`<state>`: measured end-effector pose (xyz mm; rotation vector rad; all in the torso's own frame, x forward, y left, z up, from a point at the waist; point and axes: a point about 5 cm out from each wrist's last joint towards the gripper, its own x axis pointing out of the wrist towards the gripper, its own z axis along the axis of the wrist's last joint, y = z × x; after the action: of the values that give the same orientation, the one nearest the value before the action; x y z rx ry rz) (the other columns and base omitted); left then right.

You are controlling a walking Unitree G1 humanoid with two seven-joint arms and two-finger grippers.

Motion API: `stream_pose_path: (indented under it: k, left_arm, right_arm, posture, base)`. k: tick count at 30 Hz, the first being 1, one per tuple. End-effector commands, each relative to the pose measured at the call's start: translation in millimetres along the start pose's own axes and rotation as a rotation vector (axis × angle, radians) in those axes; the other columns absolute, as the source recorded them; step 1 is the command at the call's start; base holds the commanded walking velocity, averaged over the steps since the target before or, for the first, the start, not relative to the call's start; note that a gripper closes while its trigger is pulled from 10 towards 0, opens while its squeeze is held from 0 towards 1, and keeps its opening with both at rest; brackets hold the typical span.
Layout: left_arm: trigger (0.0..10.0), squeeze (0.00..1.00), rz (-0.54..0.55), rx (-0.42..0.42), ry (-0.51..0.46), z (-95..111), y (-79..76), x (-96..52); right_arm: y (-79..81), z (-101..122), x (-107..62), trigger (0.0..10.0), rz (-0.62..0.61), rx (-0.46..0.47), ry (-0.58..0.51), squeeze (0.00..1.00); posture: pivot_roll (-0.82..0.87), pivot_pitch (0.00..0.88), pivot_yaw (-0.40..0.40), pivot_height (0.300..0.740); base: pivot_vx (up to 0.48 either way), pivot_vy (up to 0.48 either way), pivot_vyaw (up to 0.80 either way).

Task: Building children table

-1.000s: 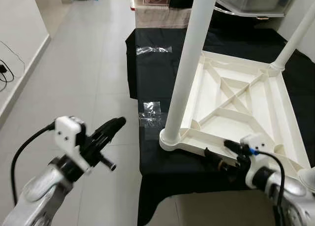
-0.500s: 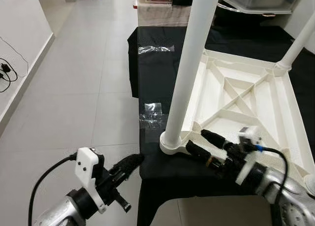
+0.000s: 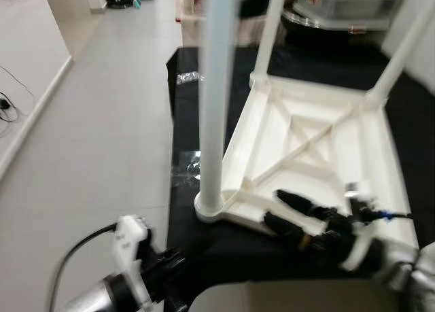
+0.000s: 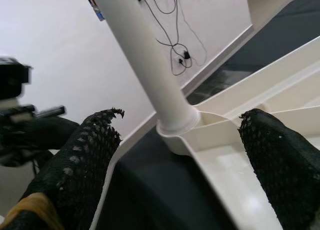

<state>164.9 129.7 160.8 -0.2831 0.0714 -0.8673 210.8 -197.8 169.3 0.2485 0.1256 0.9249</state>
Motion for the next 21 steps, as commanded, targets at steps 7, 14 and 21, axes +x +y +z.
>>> stream_pose_path:
  k: [7, 14, 21]
  left_arm:
    - [10.0, 1.0, 0.1, 0.071, -0.002, 7, 6.2, -1.5]
    - [10.0, 1.0, 0.249, 0.199, -0.052, 17, 12.7, -1.6]
    - [10.0, 1.0, 0.306, 0.291, -0.071, 24, 6.9, 1.7]
  right_arm:
    - [-0.3, -5, 2.5, 10.0, 0.01, 0.006, 0.042, 0.0]
    - [-1.6, -7, 3.8, 10.0, 0.021, -0.004, 0.065, 0.0]
    - [-1.0, -10, 5.5, 10.0, 0.031, -0.006, 0.077, 0.0]
  posture:
    - [-0.03, 0.16, -0.04, 0.74]
    - [-0.02, 0.165, -0.043, 0.74]
    - [-0.01, 0.17, -0.041, 0.74]
  base:
    - [0.0, 0.0, 0.0]
    - [0.0, 0.0, 0.0]
    - [0.0, 0.0, 0.0]
